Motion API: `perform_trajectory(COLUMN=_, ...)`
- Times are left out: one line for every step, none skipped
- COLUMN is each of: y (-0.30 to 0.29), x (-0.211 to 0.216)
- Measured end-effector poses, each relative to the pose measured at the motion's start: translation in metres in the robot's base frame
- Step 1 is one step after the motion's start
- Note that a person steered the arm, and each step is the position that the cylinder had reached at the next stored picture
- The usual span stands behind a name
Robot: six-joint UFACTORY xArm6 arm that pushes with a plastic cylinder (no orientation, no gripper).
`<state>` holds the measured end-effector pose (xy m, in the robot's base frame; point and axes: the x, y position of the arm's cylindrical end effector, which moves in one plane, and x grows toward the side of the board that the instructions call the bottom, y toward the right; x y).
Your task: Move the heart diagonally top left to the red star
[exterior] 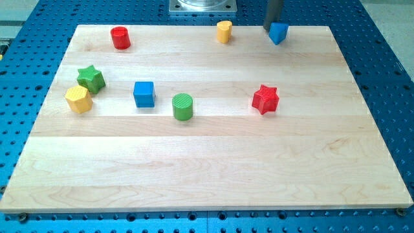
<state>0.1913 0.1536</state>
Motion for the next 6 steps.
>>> perform_trajectory(y=-0.022, x=0.001)
perform_trajectory(y=-0.079, x=0.001)
perform_trajectory(y=-0.130, x=0.001)
perform_trajectory(y=-0.113, x=0.012)
perform_trajectory(y=-0.147, x=0.051)
perform_trajectory(y=-0.147, x=0.016)
